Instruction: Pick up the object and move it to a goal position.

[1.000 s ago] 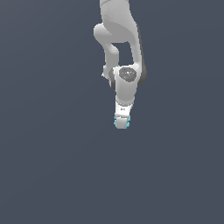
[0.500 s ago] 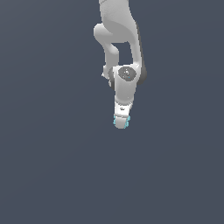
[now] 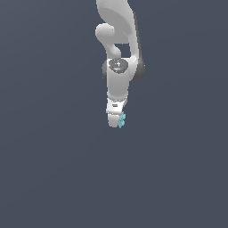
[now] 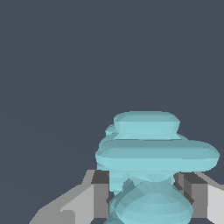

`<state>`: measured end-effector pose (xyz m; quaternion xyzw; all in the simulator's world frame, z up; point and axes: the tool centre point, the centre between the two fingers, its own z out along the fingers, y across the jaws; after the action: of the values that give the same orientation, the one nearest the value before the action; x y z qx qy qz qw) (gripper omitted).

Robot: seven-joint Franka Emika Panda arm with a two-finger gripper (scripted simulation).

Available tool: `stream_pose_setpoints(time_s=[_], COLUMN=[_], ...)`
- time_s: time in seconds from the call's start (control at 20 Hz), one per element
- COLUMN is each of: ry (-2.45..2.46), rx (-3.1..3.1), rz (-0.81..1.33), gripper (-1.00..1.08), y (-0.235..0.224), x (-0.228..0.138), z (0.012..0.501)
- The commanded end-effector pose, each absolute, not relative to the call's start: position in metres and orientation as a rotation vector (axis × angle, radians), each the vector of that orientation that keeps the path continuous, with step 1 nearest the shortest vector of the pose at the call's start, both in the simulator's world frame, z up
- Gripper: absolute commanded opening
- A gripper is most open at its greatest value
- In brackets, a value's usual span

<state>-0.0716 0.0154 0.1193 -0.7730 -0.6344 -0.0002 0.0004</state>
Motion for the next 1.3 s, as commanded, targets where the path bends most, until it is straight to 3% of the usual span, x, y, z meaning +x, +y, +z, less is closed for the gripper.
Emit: stream_pose_setpoints(time_s=[0.0, 0.8, 1.25], ry=[-1.992, -1.992, -1.992], rx=[-2.428, -2.427, -2.429], rz=[-0.002, -0.004, -0.001], gripper=[-1.0, -1.0, -1.0], y=[-0.002, -0.146, -0.196], x=[-0.07, -0.056, -0.048], z=[0.136, 0.271, 0.317])
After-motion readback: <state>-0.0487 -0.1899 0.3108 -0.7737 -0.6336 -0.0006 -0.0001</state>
